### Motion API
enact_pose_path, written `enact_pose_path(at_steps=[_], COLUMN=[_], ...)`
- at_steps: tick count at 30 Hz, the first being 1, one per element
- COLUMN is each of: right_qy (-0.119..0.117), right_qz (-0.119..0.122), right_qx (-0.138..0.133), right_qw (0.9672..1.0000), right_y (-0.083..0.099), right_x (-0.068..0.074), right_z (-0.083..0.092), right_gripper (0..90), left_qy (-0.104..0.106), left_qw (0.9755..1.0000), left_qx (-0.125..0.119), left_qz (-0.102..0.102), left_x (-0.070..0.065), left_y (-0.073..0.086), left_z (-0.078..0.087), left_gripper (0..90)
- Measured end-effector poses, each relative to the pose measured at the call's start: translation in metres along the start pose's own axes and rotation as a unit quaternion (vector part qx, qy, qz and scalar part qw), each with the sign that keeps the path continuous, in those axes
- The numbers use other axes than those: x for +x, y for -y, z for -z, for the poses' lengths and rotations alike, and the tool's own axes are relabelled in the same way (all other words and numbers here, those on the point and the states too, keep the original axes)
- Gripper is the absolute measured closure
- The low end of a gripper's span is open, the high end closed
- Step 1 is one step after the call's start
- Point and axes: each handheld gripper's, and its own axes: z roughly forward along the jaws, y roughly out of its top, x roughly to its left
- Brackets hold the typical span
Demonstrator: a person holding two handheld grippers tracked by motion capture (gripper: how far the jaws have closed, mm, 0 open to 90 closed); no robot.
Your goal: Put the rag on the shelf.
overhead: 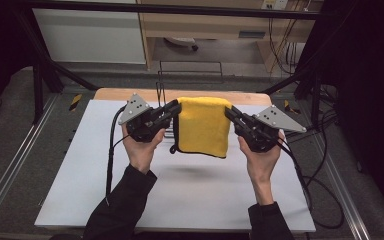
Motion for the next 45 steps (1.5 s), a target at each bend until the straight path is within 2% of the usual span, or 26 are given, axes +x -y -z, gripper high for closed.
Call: enact_pose_path(at_steps=[17, 29, 45], right_qy=[0.001, 0.008, 0.015], right_qz=[0.008, 0.014, 0.02], right_qx=[-0.025, -0.043, -0.063], right_qw=[0.9997, 0.9989, 0.9977], right_y=[-0.029, -0.053, -0.079], right_x=[0.004, 0.003, 0.001], right_z=[-0.017, -0.026, -0.041], right_gripper=[84.5, 84.6, 84.6], left_qy=[-0.016, -0.019, -0.029], left_qw=[0.9994, 0.9987, 0.9968], left_qx=[-0.029, -0.047, -0.074], left_qz=[0.001, -0.003, -0.01], left_x=[0.012, 0.017, 0.025], left_y=[-0.028, -0.054, -0.08], left_z=[0.002, 0.002, 0.0], left_gripper=[78.5, 78.5, 78.5])
